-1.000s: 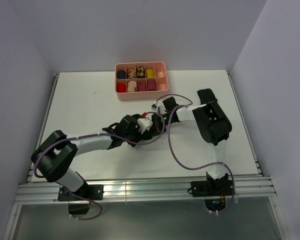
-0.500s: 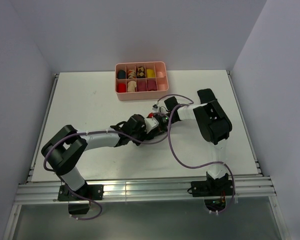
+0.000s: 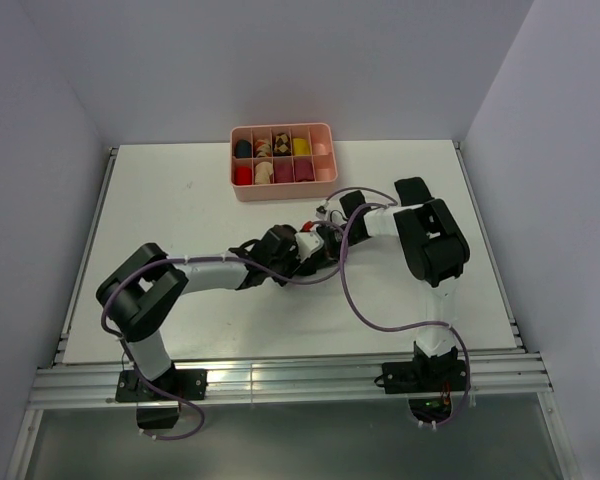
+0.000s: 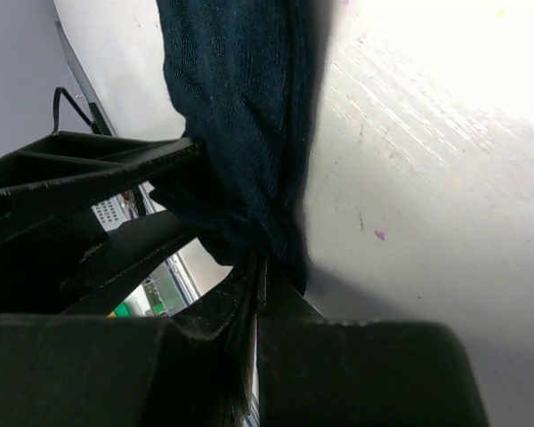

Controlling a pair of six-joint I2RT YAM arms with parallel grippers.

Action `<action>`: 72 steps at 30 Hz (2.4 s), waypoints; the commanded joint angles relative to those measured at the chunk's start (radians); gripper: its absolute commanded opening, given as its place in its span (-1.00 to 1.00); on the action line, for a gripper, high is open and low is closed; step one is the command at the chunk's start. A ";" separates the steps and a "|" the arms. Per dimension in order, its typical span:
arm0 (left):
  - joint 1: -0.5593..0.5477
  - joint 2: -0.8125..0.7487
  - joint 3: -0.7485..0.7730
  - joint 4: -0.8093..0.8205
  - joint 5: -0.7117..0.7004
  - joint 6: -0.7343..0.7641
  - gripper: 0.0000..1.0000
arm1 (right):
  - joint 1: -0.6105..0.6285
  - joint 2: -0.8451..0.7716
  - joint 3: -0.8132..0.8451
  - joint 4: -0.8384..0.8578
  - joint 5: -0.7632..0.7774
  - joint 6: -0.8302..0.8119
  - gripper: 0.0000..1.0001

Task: Roll the socks
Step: Roll the sock at the center of the board.

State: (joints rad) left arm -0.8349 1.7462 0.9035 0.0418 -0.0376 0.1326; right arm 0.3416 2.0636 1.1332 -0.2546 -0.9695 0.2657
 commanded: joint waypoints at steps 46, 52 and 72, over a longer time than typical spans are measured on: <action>0.310 0.414 0.557 -0.859 0.734 0.028 -0.99 | 0.511 -0.594 -0.372 0.388 0.908 -0.543 0.27; 0.321 0.406 0.538 -0.853 0.743 0.027 -0.99 | 0.576 -0.520 -0.332 0.365 0.968 -0.595 0.22; 0.369 0.384 0.476 -0.846 0.751 0.032 -0.99 | 0.628 -0.349 -0.187 0.212 1.016 -0.669 0.20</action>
State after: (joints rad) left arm -0.4763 2.1231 1.3952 -0.8097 0.8032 0.1188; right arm 0.9520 1.7050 0.9028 0.0036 0.0349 -0.3664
